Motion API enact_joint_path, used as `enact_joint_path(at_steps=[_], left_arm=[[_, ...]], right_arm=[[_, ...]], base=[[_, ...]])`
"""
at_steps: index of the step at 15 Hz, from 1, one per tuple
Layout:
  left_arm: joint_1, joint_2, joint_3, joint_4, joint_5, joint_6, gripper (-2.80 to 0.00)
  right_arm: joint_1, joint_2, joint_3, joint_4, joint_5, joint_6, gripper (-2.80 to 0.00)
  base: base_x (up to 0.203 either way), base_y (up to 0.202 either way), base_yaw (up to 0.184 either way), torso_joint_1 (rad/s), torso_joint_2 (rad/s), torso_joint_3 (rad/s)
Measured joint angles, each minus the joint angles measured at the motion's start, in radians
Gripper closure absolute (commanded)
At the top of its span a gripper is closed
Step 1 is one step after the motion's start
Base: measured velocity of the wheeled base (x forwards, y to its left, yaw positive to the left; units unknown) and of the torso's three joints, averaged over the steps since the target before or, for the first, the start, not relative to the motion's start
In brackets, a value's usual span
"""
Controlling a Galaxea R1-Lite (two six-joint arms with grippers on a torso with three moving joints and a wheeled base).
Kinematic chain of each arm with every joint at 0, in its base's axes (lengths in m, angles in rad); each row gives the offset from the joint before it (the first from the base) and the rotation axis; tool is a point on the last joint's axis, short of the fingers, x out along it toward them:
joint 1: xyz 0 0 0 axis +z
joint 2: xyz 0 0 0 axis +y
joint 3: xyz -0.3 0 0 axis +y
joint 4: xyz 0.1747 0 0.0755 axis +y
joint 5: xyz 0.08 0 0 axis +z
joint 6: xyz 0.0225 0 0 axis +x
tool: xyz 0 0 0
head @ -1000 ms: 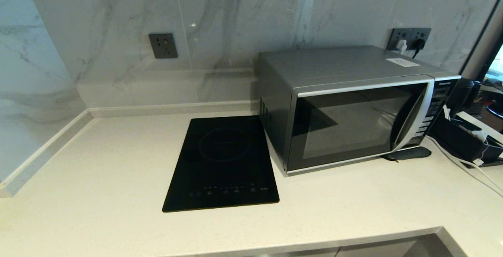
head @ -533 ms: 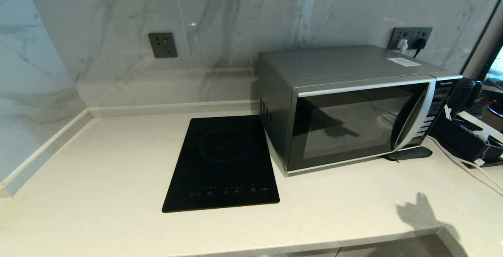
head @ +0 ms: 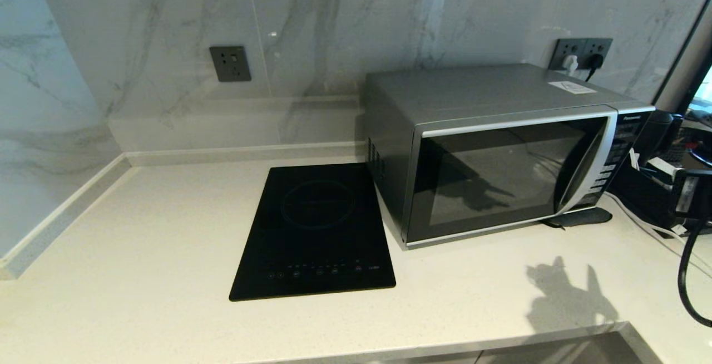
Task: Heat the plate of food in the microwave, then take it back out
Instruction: Open the microwave oven
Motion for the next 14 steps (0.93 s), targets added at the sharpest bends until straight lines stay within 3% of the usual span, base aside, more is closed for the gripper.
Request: enact_joint_path(at_steps=[8, 14], left_arm=[[0.0, 0.0, 0.0, 0.0, 0.0, 0.0, 0.0], [0.0, 0.0, 0.0, 0.0, 0.0, 0.0, 0.0]], right_arm=[[0.023, 0.303, -0.156, -0.001, -0.323, 0.105, -2.8], [0.107, 0.466, -0.213, -0.124, -0.408, 0.124, -2.8]], base=[[0.0, 0.0, 0.0, 0.0, 0.0, 0.0], [0.0, 0.0, 0.0, 0.0, 0.0, 0.0]])
